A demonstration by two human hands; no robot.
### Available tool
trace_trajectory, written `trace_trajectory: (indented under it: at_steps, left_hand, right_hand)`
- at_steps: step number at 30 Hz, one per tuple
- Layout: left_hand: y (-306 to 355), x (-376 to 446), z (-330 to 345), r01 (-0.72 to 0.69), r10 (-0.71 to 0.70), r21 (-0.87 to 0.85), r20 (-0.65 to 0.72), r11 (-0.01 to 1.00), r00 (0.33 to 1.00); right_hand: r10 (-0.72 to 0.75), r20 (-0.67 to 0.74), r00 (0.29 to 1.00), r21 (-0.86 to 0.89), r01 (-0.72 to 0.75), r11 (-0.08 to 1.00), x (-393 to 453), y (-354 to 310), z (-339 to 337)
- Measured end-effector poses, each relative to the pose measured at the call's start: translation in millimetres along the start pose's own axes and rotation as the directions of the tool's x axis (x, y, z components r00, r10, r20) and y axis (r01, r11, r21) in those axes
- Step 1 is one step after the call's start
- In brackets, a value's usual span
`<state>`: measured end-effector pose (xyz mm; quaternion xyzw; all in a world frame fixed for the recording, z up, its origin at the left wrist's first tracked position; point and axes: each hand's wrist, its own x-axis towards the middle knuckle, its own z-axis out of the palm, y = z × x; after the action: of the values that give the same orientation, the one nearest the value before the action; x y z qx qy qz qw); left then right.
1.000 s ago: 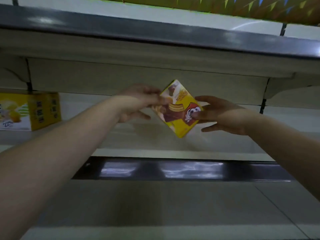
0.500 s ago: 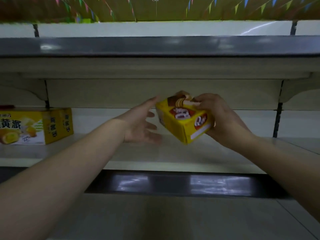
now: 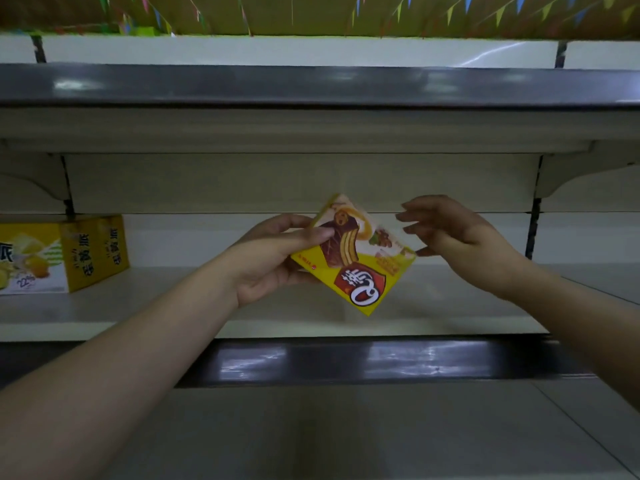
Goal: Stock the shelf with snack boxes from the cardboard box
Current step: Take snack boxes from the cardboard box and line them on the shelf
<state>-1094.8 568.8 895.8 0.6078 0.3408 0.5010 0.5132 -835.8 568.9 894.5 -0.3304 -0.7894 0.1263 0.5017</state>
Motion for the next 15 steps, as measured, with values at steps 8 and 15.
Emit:
trace_trajectory:
  at_steps: [8,15]
  left_hand:
    - [0.2,-6.5,0.5,0.021,-0.020,-0.014,0.041,1.000,0.999]
    - [6.2,-13.3,-6.7,0.010,-0.017,0.062,0.114,0.998,0.993]
  right_hand:
    - [0.200,0.300,0.933,0.229,-0.275,0.934,6.2,-18.2,13.0]
    - [0.140,0.357,0.923,0.261,-0.243,0.934,15.8,-17.7,5.4]
